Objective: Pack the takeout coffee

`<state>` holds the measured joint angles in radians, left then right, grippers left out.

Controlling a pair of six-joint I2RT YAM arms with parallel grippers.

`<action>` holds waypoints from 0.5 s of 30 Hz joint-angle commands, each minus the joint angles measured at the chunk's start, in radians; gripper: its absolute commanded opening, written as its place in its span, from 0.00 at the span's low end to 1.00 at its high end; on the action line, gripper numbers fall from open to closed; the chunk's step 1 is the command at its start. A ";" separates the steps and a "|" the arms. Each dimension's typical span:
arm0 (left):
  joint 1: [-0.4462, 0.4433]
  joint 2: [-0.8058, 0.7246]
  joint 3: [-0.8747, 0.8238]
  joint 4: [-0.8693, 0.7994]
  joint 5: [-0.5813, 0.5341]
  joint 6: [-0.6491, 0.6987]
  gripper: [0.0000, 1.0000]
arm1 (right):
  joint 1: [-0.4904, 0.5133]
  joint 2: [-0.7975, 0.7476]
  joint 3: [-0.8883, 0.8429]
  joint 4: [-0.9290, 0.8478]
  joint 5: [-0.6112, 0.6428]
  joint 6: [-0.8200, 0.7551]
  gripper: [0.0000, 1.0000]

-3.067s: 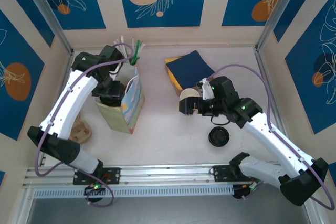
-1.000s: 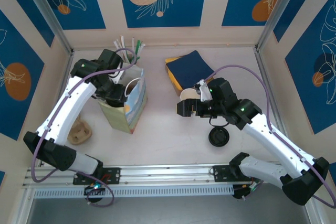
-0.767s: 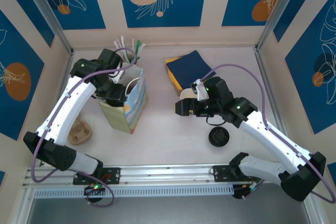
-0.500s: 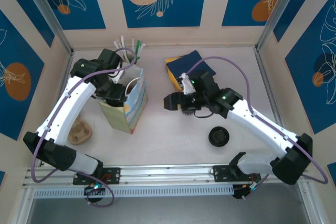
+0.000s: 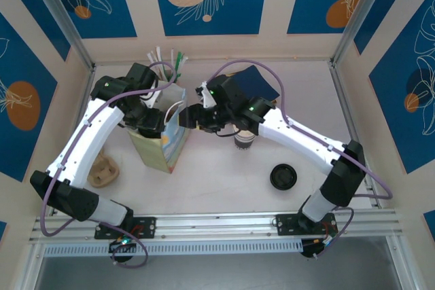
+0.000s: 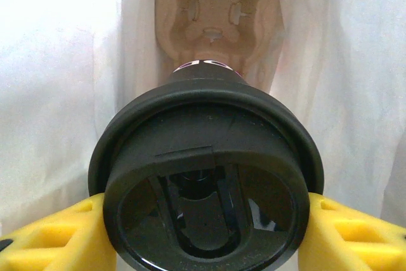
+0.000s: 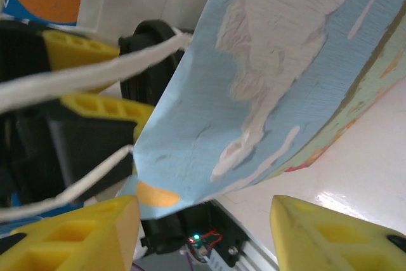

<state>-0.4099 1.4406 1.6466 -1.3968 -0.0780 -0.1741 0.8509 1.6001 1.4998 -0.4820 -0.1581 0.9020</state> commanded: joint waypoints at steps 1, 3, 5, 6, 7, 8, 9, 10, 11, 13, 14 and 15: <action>0.012 -0.020 0.003 -0.005 0.027 0.010 0.55 | 0.005 0.035 0.057 0.014 0.007 0.078 0.55; 0.012 -0.017 0.005 -0.005 0.026 0.010 0.55 | 0.005 0.062 0.082 0.020 0.004 0.096 0.53; 0.013 -0.019 0.005 -0.005 0.024 0.012 0.55 | 0.006 0.082 0.106 0.023 -0.005 0.104 0.50; 0.013 -0.020 0.003 -0.005 0.024 0.012 0.55 | 0.007 0.092 0.114 0.025 -0.006 0.112 0.49; 0.012 -0.021 0.001 -0.003 0.024 0.013 0.55 | 0.007 0.099 0.119 0.026 -0.006 0.120 0.49; 0.013 -0.021 0.000 -0.003 0.026 0.014 0.55 | 0.006 0.105 0.122 0.029 -0.003 0.129 0.49; 0.013 -0.021 -0.001 -0.004 0.027 0.014 0.55 | 0.006 0.112 0.123 0.036 -0.004 0.136 0.49; 0.013 -0.022 -0.001 -0.002 0.027 0.013 0.55 | 0.006 0.115 0.126 0.041 -0.006 0.141 0.50; 0.013 -0.021 -0.002 -0.002 0.027 0.013 0.55 | 0.005 0.120 0.129 0.043 -0.006 0.143 0.50; 0.013 -0.020 -0.002 -0.002 0.030 0.015 0.55 | 0.006 0.128 0.137 0.047 -0.004 0.147 0.50; 0.013 -0.019 0.000 -0.002 0.032 0.013 0.55 | 0.005 0.130 0.141 0.048 -0.006 0.150 0.51; 0.012 -0.017 0.001 -0.002 0.034 0.013 0.55 | 0.005 0.132 0.144 0.049 -0.005 0.151 0.53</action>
<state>-0.4095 1.4406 1.6463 -1.3911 -0.0704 -0.1738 0.8509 1.7195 1.6047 -0.4534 -0.1577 1.0313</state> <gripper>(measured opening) 0.604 0.520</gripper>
